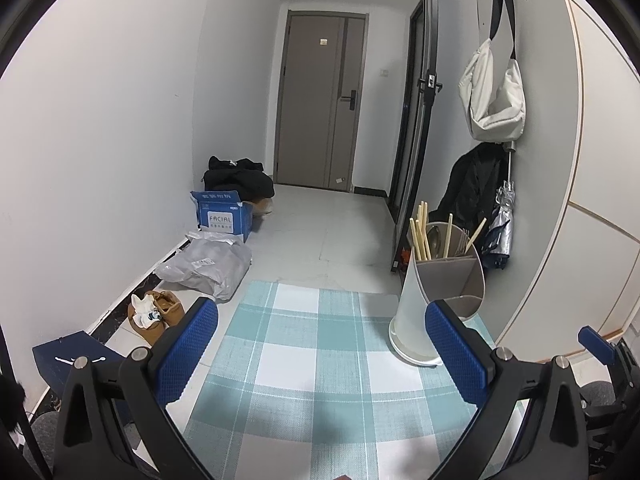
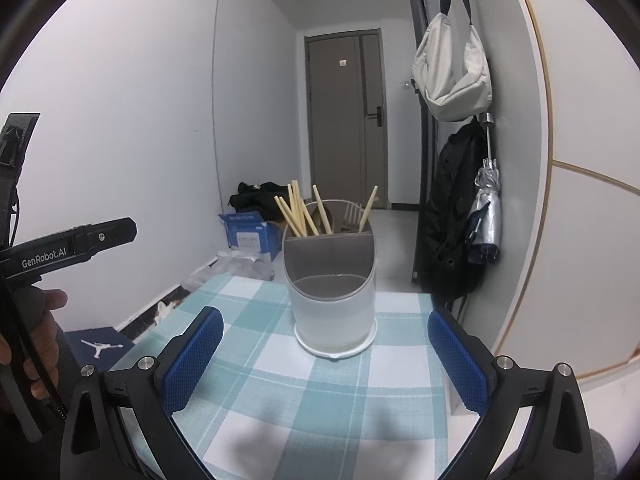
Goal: Organize utensils
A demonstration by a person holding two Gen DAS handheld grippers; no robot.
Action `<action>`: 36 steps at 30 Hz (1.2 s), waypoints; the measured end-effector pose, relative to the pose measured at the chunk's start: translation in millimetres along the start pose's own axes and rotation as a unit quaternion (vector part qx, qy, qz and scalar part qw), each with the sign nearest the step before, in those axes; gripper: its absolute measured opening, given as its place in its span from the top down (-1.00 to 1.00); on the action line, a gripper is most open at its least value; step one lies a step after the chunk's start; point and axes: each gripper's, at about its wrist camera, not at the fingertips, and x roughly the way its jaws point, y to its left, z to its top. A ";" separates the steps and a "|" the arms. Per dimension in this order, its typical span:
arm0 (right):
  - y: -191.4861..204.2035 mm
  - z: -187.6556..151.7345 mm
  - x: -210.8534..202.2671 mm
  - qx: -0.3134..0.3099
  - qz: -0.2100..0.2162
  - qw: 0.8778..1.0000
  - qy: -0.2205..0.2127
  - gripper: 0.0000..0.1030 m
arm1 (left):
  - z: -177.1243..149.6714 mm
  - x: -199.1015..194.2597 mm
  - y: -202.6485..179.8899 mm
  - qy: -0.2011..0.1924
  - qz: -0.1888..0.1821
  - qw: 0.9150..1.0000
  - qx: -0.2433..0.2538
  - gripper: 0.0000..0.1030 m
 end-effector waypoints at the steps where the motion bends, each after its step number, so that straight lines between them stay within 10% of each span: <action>1: 0.0 0.0 -0.1 0.000 0.000 1.000 0.000 -1.00 | 0.1 0.2 0.2 0.001 -0.001 1.000 -0.001 -0.98; 36: -2.9 -0.6 -0.1 0.011 -0.002 1.000 0.004 -1.00 | -1.9 0.4 -5.3 0.004 -0.011 1.000 0.008 -0.98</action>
